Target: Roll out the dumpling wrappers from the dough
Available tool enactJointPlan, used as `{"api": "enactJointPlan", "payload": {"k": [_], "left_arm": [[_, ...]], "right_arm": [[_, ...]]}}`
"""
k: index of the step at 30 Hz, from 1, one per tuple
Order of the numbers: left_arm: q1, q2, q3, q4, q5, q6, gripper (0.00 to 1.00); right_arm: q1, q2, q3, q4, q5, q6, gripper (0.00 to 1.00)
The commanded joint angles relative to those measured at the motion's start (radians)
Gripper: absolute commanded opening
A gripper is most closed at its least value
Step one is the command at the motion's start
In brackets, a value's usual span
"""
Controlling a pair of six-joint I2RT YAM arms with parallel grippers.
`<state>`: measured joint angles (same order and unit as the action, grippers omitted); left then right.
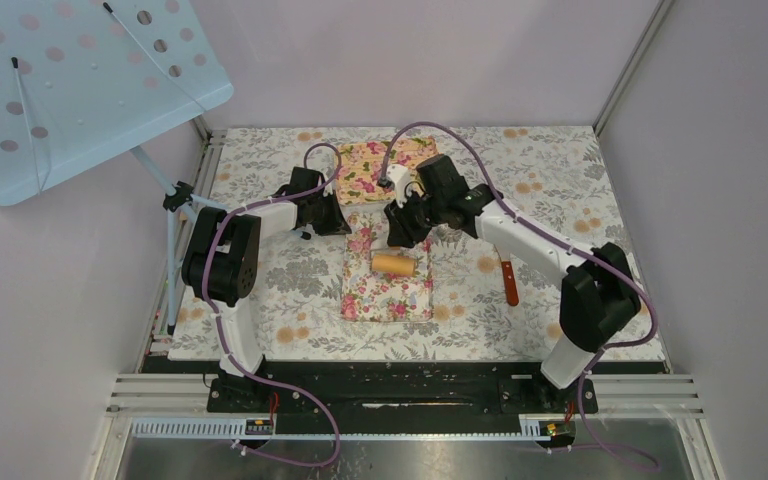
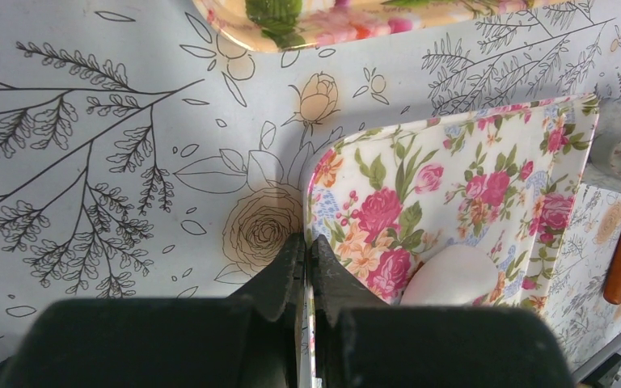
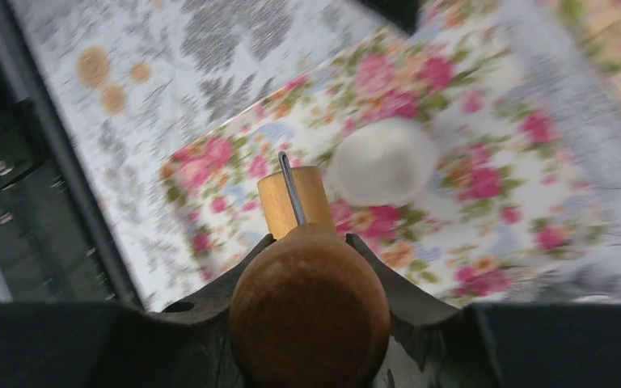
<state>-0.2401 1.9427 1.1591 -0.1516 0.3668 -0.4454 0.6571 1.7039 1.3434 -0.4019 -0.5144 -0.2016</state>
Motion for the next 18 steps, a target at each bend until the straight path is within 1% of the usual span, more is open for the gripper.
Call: {"api": "enactJointPlan", "payload": {"k": [1,4,6,12,18], "left_arm": [[-0.003,0.039,-0.003,-0.077,0.015,0.027,0.0],[-0.004,0.038,-0.003,-0.077,0.016,0.027,0.0],[-0.004,0.038,-0.004,-0.076,0.017,0.027,0.0],[-0.005,0.04,-0.003,-0.076,0.018,0.028,0.0],[-0.007,0.041,-0.004,-0.076,0.023,0.031,0.0]], "right_arm": [[-0.025,-0.053,0.001,0.196,0.161,-0.088,0.0],[-0.024,-0.023,-0.005,0.275,0.213,-0.134,0.0],[-0.024,0.008,0.013,0.288,0.223,-0.143,0.0],[-0.004,0.065,0.06,0.282,0.238,-0.181,0.0],[0.019,0.055,0.056,0.281,0.249,-0.206,0.0]]}}
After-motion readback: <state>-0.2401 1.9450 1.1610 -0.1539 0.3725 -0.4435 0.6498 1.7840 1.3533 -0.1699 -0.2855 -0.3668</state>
